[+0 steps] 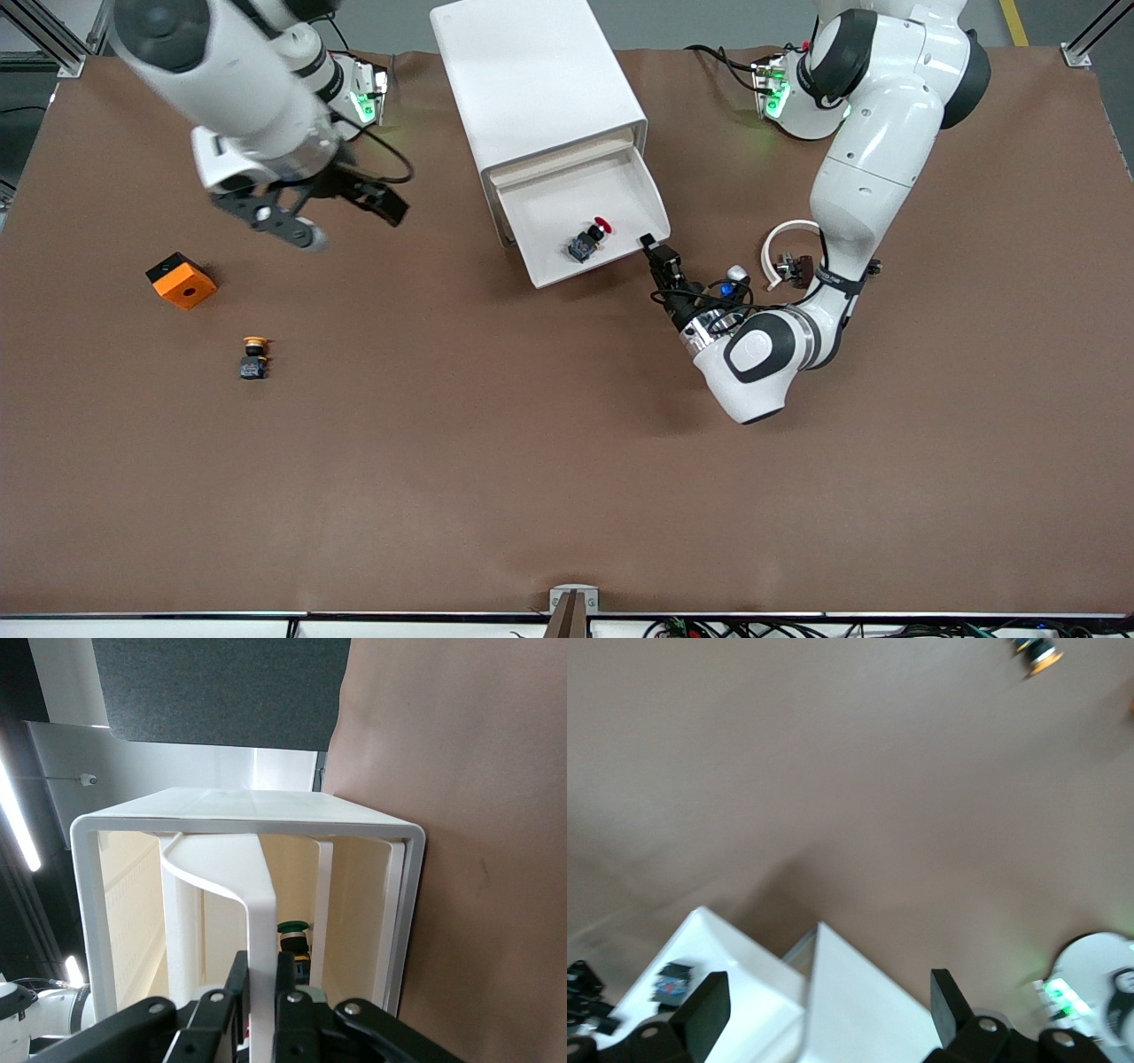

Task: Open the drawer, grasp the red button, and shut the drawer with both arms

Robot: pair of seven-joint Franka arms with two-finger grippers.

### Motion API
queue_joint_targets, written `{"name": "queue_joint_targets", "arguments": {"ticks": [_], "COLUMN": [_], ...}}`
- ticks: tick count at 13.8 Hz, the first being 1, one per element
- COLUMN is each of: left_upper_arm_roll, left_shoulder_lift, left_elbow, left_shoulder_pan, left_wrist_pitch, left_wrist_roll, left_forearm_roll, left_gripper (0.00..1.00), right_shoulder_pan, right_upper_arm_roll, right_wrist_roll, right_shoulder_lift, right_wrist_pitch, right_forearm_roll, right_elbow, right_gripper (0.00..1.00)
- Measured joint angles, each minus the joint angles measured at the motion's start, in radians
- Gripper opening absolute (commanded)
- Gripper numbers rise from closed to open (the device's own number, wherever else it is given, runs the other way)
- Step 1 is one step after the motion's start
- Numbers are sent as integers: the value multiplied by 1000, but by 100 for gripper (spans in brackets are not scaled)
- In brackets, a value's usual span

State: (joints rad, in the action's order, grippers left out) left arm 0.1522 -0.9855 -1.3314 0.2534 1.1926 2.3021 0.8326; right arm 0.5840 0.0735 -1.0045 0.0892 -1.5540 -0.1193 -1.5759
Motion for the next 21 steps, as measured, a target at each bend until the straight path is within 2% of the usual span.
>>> {"name": "queue_joint_targets", "arguments": {"ticks": [1,2,3,4,8,11,16,21], "left_upper_arm_roll": [0,0,0,-1,-6,-6,6,26], "left_shoulder_lift": [0,-1,-2,-2,-10,-11,-7,59], "left_elbow": [0,0,0,0,0,4,30,45], "left_shoulder_pan": [0,0,0,0,-1,-1,-3,-7], "left_wrist_pitch": [0,0,-1,-1,2,2,-1,-33], "left_wrist_roll": [1,3,6,8,8,8,-3,-222], "left_forearm_roll": [1,1,2,2,2,2,2,-2], "left_gripper": [25,51,61,100,100,100,100,100], "right_shoulder_pan": [39,78,114,150,272,324,341,353], "right_upper_arm_roll": [0,0,0,0,1,3,5,5], "right_wrist_roll": [-59,-122,-182,-241,-425,-508,-544,-577], "right_shoulder_lift": [9,21,39,62,180,251,309,357], "right_wrist_pitch": [-32,-65,-101,-143,-305,-390,-449,-494], "right_forearm_roll": [-1,-2,-2,-2,-2,5,30,51], "right_elbow": [-8,-14,-19,-21,-25,-25,-25,-25], "right_gripper": [100,100,100,100,100,100,100,100]}}
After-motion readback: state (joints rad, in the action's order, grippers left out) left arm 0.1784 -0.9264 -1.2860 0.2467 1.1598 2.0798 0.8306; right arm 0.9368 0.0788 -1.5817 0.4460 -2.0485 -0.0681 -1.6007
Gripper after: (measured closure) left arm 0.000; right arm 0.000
